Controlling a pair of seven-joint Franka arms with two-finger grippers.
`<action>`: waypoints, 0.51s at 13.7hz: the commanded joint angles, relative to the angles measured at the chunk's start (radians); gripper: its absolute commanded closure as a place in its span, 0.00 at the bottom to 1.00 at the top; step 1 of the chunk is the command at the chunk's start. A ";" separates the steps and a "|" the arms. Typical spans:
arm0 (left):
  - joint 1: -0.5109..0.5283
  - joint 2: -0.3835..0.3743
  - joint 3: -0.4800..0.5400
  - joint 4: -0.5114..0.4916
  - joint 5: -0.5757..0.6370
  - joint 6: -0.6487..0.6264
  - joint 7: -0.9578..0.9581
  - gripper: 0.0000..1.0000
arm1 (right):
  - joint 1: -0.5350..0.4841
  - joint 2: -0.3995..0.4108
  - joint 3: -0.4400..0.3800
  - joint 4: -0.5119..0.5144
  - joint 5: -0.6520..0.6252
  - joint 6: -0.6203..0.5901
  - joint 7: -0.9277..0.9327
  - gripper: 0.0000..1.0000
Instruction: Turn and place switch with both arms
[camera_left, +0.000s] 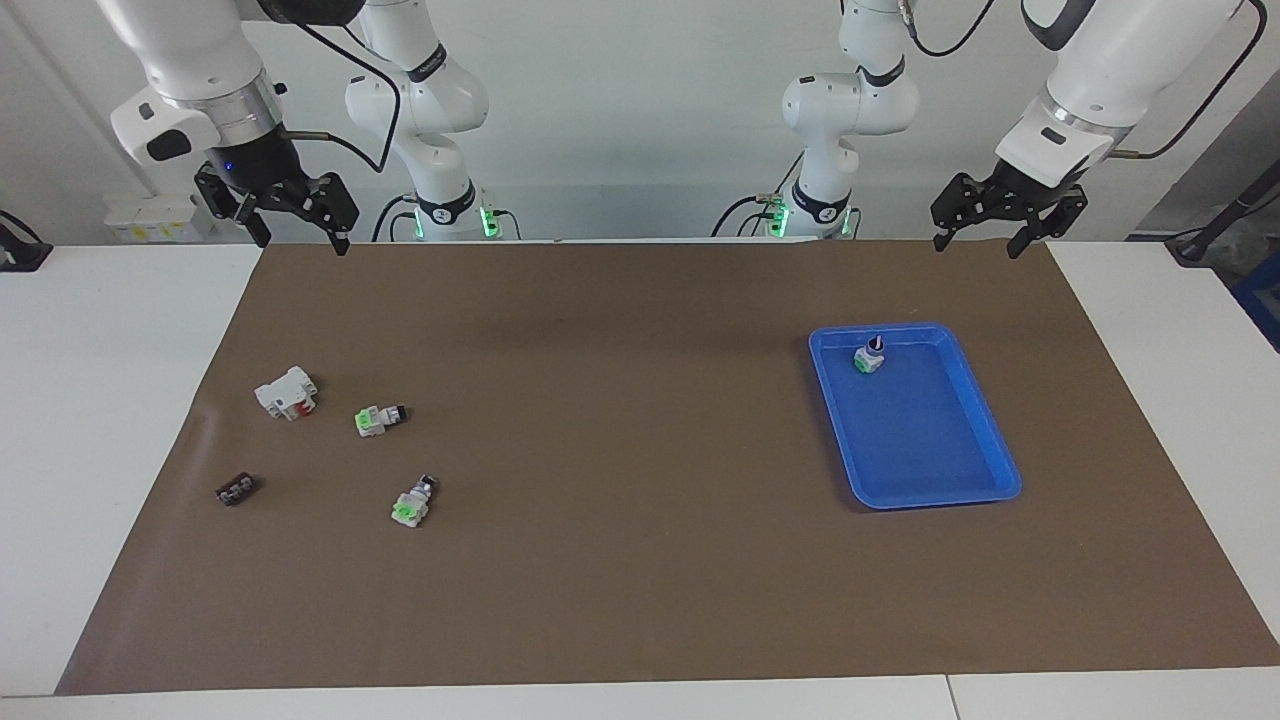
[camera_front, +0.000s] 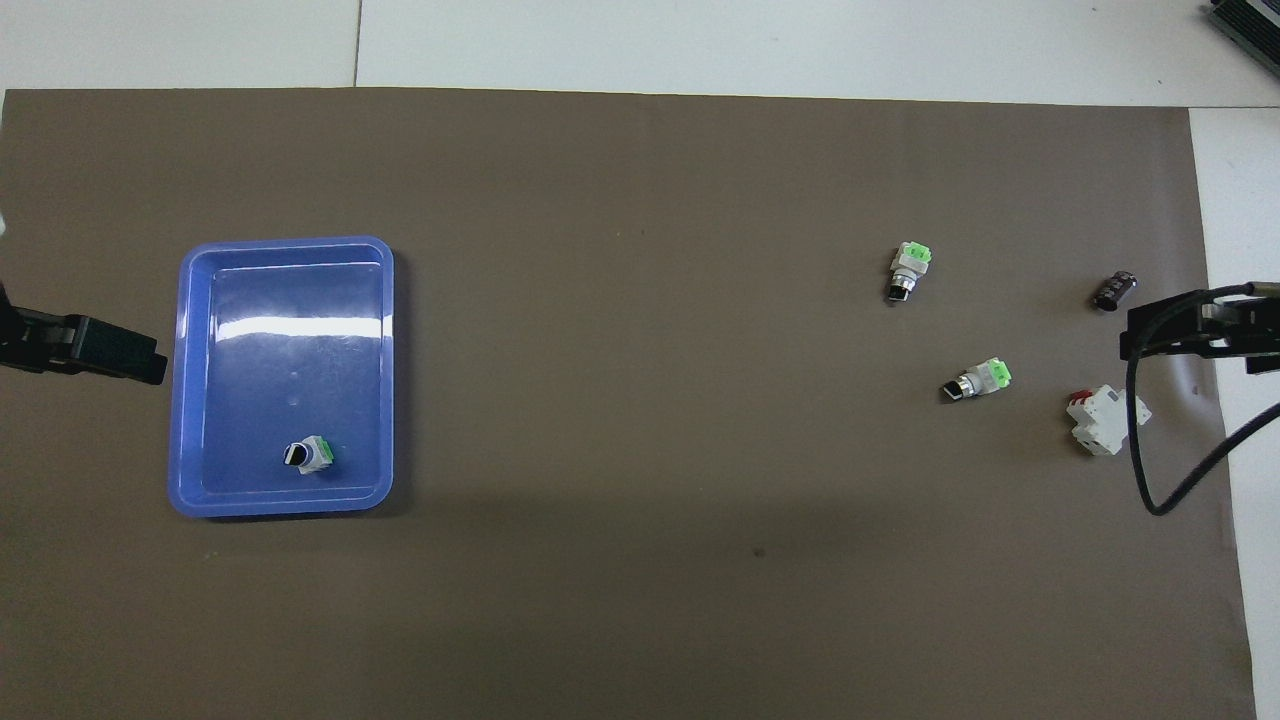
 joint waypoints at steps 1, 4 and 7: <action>0.023 -0.023 -0.004 -0.027 0.018 -0.011 -0.010 0.00 | -0.006 -0.001 0.006 0.001 -0.008 -0.015 -0.020 0.01; 0.076 -0.023 -0.047 -0.024 0.018 -0.014 -0.010 0.00 | -0.009 0.001 0.006 0.001 -0.003 -0.012 -0.020 0.01; 0.078 -0.026 -0.050 -0.033 0.018 -0.015 -0.013 0.00 | -0.017 -0.001 0.006 0.001 -0.002 -0.015 -0.026 0.01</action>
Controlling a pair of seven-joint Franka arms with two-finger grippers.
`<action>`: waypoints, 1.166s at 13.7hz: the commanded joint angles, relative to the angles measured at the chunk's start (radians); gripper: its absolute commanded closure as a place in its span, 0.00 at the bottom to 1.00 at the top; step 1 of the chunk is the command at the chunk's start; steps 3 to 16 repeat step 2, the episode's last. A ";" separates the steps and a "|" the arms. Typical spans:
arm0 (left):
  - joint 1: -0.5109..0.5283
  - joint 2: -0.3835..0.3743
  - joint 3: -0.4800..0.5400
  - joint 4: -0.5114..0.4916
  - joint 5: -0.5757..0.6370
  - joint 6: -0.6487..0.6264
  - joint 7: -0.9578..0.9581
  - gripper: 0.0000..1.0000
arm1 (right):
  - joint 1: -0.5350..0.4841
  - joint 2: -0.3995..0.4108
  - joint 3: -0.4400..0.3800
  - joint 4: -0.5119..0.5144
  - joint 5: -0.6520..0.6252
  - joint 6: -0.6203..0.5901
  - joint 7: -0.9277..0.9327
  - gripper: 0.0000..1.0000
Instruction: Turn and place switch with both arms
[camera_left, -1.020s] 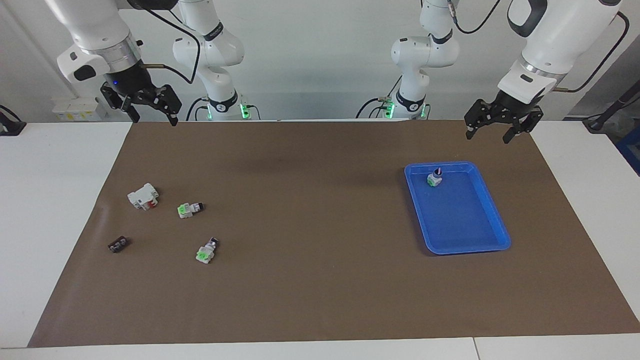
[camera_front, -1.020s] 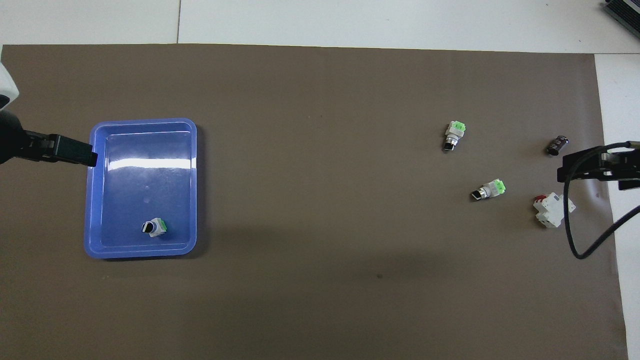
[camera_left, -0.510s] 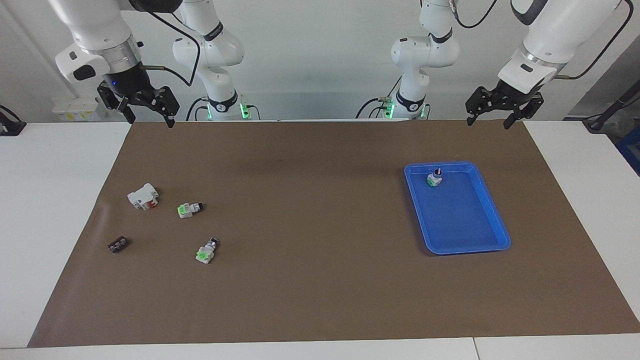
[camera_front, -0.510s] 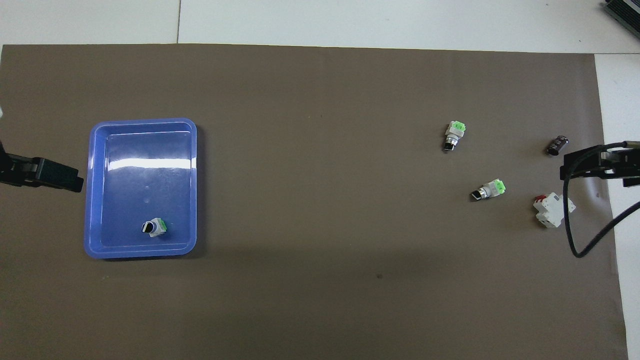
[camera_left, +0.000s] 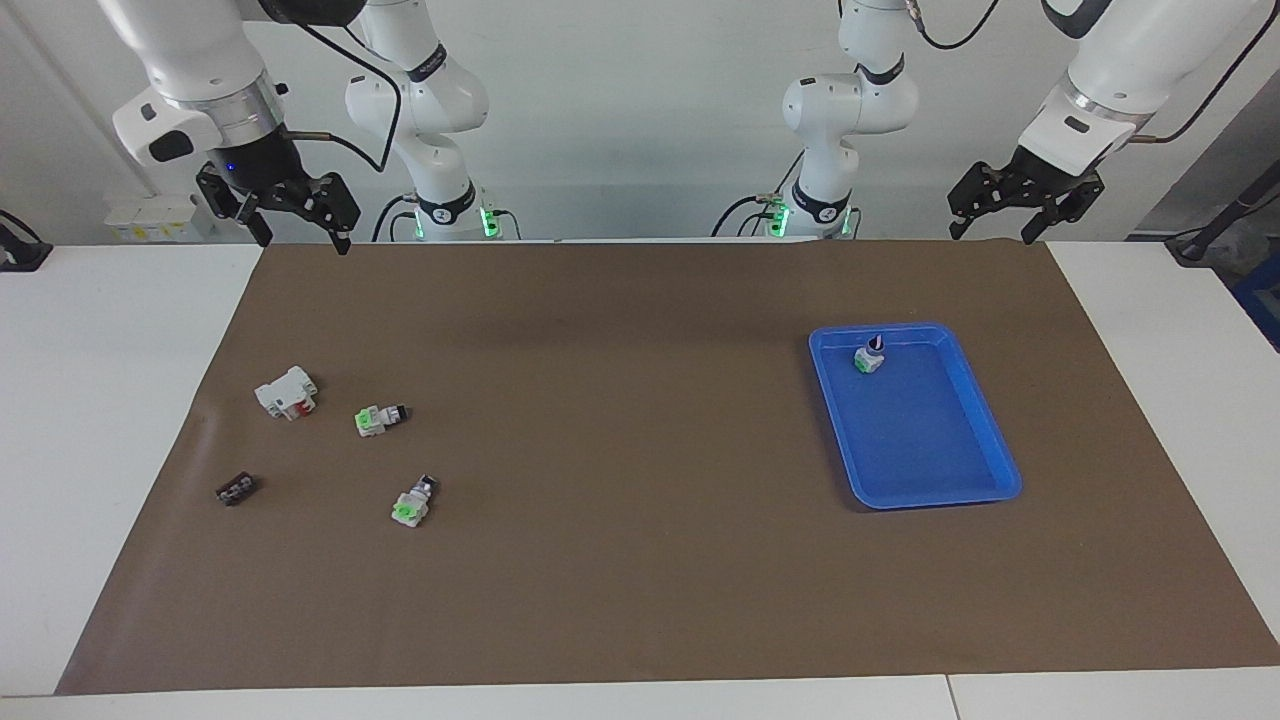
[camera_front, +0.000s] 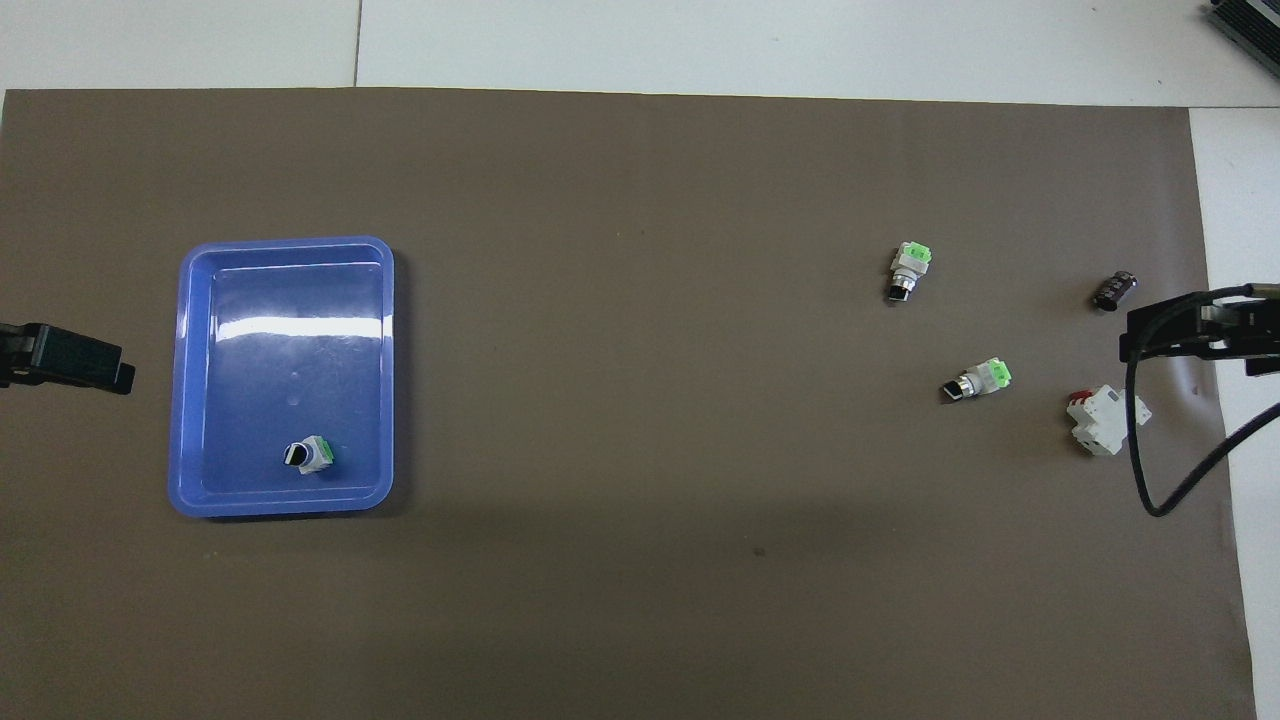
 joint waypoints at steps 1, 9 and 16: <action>0.013 -0.024 -0.016 -0.029 0.016 -0.008 -0.014 0.00 | -0.014 -0.001 0.006 0.001 -0.002 -0.013 -0.025 0.01; 0.013 -0.024 -0.017 -0.029 0.016 -0.006 -0.020 0.00 | -0.014 -0.002 0.006 0.001 -0.002 -0.013 -0.026 0.01; 0.013 -0.024 -0.017 -0.029 0.016 -0.006 -0.020 0.00 | -0.014 -0.002 0.006 0.001 -0.002 -0.013 -0.026 0.01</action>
